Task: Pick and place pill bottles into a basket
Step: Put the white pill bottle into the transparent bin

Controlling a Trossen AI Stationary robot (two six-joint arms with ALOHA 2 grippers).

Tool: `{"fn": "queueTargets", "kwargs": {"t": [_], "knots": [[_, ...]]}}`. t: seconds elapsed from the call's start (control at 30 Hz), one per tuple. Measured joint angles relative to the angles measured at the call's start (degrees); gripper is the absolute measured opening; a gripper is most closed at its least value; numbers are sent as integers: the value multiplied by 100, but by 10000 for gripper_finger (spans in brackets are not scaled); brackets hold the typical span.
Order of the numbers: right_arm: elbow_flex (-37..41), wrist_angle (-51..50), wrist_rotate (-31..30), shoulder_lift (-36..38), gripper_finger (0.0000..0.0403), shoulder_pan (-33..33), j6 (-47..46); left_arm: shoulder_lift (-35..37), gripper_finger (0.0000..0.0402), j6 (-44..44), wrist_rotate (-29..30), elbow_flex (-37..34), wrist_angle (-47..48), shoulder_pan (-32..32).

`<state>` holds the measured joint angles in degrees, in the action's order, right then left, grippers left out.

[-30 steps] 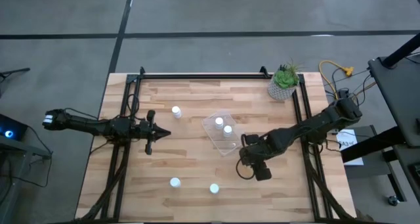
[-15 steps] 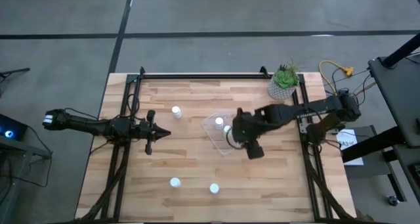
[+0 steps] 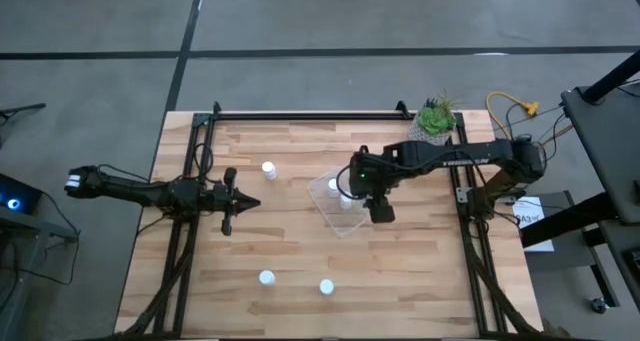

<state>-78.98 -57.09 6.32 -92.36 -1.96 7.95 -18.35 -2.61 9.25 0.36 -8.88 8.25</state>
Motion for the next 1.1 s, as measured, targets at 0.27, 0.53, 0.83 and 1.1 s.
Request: {"fn": "queueTargets", "kwargs": {"t": [0.27,0.53,0.83,1.1], "knots": [[11,100,17,-406,155,7,136,-11,0,0,-1,0,48,0],[11,119,38,-706,155,7,241,-74,0,0,-2,0,44,1],[26,243,272,-953,155,6,294,-193,0,0,0,0,42,2],[42,330,274,-1133,155,7,301,-223,0,0,-2,0,38,2]]}}
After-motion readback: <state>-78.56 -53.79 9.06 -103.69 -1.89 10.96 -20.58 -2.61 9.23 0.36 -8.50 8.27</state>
